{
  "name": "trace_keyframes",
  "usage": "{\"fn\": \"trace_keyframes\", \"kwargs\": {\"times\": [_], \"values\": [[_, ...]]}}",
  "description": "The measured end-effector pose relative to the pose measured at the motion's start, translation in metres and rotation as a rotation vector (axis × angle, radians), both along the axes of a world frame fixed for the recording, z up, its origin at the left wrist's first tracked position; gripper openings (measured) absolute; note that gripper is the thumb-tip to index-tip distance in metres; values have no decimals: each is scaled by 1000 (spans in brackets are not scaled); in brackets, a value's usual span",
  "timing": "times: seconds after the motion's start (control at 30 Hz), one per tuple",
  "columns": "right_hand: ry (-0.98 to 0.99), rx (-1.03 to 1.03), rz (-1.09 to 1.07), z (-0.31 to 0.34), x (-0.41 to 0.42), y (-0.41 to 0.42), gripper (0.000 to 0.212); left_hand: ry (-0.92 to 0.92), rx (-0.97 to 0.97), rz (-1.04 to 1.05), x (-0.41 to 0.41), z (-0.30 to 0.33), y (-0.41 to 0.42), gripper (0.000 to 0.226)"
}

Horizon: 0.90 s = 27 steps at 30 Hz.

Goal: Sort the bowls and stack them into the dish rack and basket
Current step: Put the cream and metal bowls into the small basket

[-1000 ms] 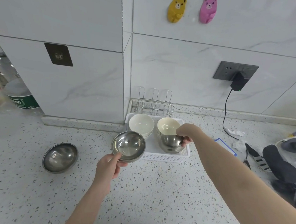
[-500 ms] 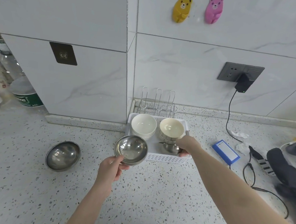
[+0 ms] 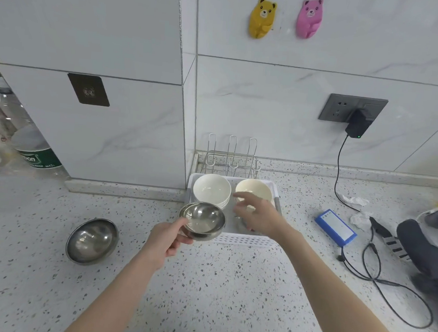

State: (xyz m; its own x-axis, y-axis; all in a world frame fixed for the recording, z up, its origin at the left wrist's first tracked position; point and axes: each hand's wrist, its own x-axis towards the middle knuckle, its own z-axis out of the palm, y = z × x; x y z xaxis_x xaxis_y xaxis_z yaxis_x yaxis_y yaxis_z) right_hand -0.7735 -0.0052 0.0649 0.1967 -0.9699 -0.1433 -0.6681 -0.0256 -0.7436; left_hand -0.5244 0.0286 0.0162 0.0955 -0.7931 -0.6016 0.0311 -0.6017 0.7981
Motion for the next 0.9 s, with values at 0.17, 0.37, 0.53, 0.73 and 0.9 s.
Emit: {"fn": "trace_keyframes", "kwargs": {"times": [0.17,0.37,0.53,0.73,0.9], "values": [[-59,149,147,-13,11,15,35,48,83,-32,-2,4,-13,34],[-158,157,65,-18,16,12,4,45,126,-82,-2,7,-18,42],[-185,168,36,-18,14,3,9,-142,101,-158,-1,14,-20,56],[-118,184,76,-20,14,-13,23,-380,-235,-223,0,15,-27,40],[-19,202,68,-19,16,-30,26,-424,-233,-339,-2,11,-40,38]]}}
